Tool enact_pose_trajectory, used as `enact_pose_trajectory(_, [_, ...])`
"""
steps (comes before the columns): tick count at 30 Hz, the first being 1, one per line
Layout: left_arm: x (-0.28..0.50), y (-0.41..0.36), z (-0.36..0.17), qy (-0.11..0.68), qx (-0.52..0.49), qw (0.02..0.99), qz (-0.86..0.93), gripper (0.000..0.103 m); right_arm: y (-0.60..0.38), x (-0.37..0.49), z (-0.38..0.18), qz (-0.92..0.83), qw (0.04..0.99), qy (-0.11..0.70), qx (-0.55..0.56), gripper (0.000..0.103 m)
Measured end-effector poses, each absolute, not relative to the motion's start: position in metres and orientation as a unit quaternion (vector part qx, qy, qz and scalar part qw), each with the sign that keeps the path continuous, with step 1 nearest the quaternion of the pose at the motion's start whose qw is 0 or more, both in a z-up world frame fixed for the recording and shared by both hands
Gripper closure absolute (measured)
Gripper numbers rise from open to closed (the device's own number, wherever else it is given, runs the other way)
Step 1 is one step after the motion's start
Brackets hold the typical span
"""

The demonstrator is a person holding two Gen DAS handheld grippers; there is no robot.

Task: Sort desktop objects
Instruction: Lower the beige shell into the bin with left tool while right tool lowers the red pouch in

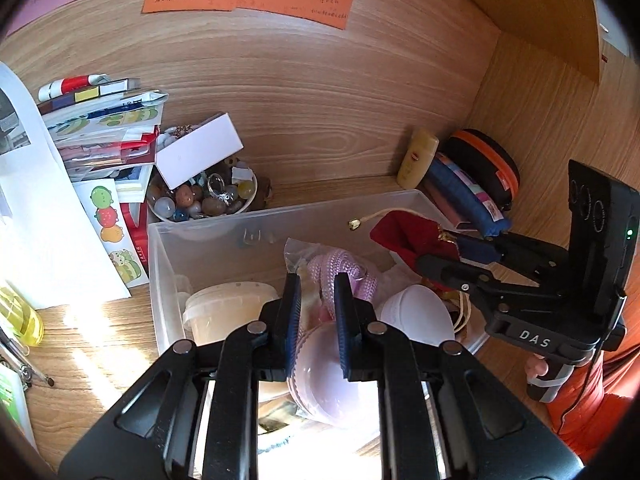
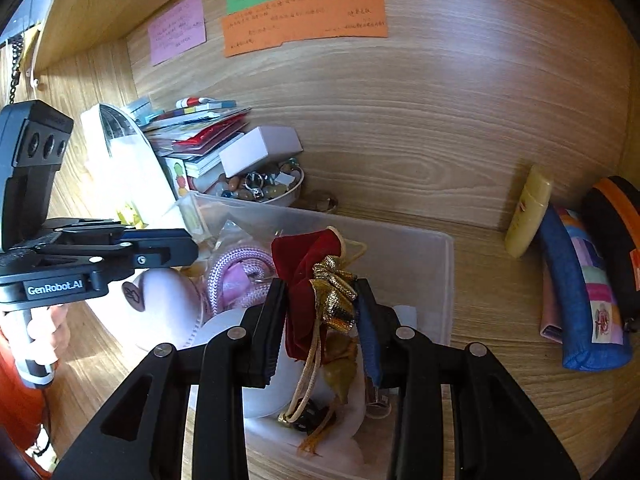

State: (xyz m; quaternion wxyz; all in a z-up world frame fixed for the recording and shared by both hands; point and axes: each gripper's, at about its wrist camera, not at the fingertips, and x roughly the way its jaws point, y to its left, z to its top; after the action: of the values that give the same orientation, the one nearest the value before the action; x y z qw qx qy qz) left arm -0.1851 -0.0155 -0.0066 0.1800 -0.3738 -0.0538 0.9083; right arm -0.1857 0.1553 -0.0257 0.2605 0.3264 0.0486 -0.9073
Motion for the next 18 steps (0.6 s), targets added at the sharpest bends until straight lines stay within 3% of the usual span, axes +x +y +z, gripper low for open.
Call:
enact_pose_trajectory(3, [-0.185,-0.016,-0.007,-0.053,-0.372,0.174,0.910,0.086,0.154,-0.186,-0.027,-0.909,0.255,0.056,0.325,0.065])
enact_pose_trajectory(6, [-0.185,-0.017,-0.007,-0.057,-0.369,0.156,0.915,0.073,0.152,-0.184,-0.026,-0.911,0.253,0.062,0.320,0.054])
enact_pose_trajectory(14, [-0.183,-0.021,-0.006,-0.066,-0.367,0.151,0.915,0.070,0.153,-0.175,-0.018,-0.924,0.239,0.078,0.288,0.036])
enact_pose_trajectory(18, [-0.177,-0.020,-0.001,-0.060,-0.355,0.132,0.924,0.043,0.154,-0.175,-0.016,-0.925,0.237,0.079,0.287,0.026])
